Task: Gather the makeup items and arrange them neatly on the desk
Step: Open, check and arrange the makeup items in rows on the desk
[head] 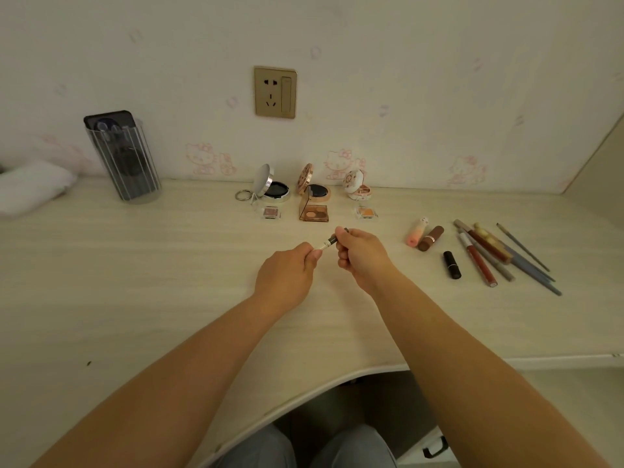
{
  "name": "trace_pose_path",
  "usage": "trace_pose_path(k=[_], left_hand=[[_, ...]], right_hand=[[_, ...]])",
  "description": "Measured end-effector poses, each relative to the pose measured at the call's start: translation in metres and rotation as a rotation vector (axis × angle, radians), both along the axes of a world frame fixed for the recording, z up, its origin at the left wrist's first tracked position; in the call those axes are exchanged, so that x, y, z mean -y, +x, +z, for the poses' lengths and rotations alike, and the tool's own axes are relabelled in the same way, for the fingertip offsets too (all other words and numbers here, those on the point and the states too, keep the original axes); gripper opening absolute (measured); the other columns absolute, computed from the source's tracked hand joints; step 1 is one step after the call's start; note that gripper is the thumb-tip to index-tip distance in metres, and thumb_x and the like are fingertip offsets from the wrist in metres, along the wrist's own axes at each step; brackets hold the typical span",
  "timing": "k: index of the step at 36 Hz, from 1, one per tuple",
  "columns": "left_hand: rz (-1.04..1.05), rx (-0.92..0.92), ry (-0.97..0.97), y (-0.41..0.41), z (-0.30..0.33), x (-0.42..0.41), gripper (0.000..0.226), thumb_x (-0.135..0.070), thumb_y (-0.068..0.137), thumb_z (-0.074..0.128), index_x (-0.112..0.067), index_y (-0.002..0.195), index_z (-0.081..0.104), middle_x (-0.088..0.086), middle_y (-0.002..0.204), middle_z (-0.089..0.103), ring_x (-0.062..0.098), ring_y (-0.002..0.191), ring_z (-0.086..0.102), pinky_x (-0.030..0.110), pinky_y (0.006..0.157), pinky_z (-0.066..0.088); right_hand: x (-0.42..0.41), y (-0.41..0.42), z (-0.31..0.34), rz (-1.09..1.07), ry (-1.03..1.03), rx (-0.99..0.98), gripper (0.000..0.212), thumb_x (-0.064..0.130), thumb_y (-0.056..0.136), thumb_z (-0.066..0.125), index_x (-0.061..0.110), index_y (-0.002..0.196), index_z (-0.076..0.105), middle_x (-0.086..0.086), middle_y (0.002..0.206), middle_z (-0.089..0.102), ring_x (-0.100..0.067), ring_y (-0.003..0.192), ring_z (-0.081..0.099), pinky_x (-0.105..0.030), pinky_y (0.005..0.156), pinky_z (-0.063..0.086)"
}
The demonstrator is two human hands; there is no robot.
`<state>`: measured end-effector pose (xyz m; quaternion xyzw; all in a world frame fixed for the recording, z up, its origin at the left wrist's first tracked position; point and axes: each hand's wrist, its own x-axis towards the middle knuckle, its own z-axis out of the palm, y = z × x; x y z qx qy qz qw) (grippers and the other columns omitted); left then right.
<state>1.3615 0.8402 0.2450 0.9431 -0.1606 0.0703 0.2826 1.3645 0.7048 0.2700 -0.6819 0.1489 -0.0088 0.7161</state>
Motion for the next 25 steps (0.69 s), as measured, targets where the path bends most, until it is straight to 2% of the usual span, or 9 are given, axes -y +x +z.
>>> trace_pose_path(k=[4, 9, 14, 25], left_hand=[[0.009, -0.02, 0.031, 0.003, 0.004, -0.001, 0.036, -0.037, 0.101, 0.027, -0.013, 0.094, 0.054, 0.001, 0.071, 0.053, 0.023, 0.068, 0.048, 0.032, 0.058, 0.031], [0.0, -0.046, 0.076, 0.008, 0.01, -0.007, 0.036, -0.038, 0.101, 0.028, -0.015, 0.091, 0.053, 0.002, 0.077, 0.055, 0.025, 0.077, 0.051, 0.034, 0.063, 0.036], [0.0, -0.088, 0.062, 0.01, 0.014, -0.007, 0.034, -0.04, 0.1, 0.027, -0.018, 0.082, 0.045, 0.0, 0.073, 0.051, 0.022, 0.072, 0.049, 0.032, 0.061, 0.034], [-0.012, -0.15, -0.008, 0.015, 0.024, 0.003, 0.037, -0.038, 0.101, 0.029, -0.014, 0.082, 0.049, -0.001, 0.071, 0.049, 0.021, 0.073, 0.047, 0.032, 0.062, 0.032]], right_hand=[[-0.009, 0.004, -0.003, -0.074, 0.043, -0.012, 0.025, 0.018, 0.098, 0.048, 0.006, 0.078, 0.057, -0.001, 0.062, 0.042, -0.011, 0.052, 0.034, -0.022, 0.05, 0.032], [-0.017, 0.009, -0.008, -0.131, 0.065, -0.006, 0.028, 0.019, 0.098, 0.047, 0.008, 0.073, 0.056, -0.001, 0.062, 0.042, -0.012, 0.053, 0.034, -0.023, 0.049, 0.032], [-0.018, 0.013, -0.01, -0.163, 0.099, 0.002, 0.028, 0.018, 0.097, 0.048, 0.007, 0.073, 0.056, -0.002, 0.062, 0.04, -0.012, 0.052, 0.033, -0.024, 0.05, 0.032], [-0.01, 0.019, -0.004, -0.166, 0.133, 0.035, 0.031, 0.018, 0.098, 0.047, 0.007, 0.071, 0.056, -0.002, 0.061, 0.038, -0.011, 0.053, 0.031, -0.022, 0.049, 0.031]])
